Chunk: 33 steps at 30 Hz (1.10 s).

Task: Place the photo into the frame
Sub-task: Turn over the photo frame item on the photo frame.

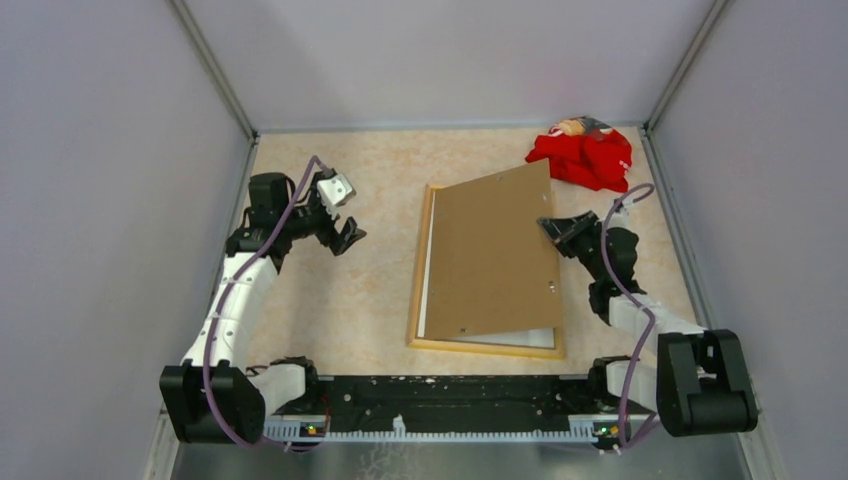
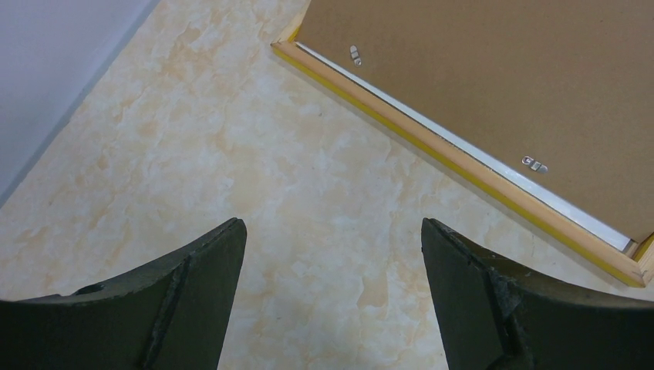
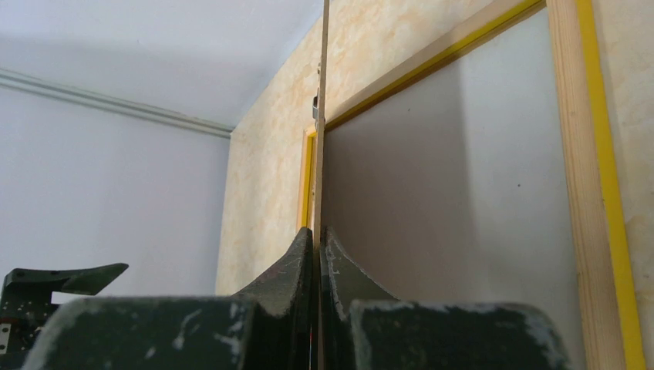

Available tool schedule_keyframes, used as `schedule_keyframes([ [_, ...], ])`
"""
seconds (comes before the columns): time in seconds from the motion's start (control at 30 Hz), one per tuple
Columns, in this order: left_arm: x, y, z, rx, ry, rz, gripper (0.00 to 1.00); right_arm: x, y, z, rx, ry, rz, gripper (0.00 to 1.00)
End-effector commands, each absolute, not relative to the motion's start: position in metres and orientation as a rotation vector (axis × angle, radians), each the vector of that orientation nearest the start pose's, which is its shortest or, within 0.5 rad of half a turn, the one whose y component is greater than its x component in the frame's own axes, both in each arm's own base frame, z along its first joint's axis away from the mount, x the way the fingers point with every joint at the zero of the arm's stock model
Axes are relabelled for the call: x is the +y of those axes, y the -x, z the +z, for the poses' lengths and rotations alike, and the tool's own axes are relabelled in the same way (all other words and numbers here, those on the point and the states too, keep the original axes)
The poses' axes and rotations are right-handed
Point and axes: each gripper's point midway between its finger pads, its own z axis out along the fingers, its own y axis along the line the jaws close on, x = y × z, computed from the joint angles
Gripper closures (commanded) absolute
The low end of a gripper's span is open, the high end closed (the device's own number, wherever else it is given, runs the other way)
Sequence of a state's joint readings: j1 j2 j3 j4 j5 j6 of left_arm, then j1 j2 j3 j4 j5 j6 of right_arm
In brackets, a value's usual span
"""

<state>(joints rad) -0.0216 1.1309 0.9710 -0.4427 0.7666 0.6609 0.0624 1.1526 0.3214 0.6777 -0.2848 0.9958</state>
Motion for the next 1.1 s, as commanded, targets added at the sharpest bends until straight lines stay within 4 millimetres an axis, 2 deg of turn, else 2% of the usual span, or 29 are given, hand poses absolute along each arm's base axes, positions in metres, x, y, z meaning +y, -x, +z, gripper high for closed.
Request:
schedule_keyframes([
  [0.0, -0.114, -0.315, 0.223, 1.705, -1.068, -0.453, 0.1, 0.1, -0.353, 0.182, 1.596, -0.551, 1.007, 1.0],
  [0.27, -0.114, -0.315, 0.224, 1.703, -1.069, -0.456, 0.1, 0.11, -0.352, 0.167, 1.647, -0.538, 1.042, 1.0],
  [0.47, -0.114, -0.315, 0.224, 1.702, -1.071, -0.458, 0.1, 0.119, -0.352, 0.155, 1.724, -0.518, 0.995, 1.0],
  [0.9, -0.115, -0.313, 0.221, 1.703, -1.076, -0.463, 0.1, 0.103, -0.342, 0.15, 1.656, -0.628, 0.802, 1.0],
  [1.07, -0.115, -0.311, 0.218, 1.707, -1.078, -0.473, 0.1, 0.108, -0.34, 0.142, 1.692, -0.598, 0.77, 1.0],
])
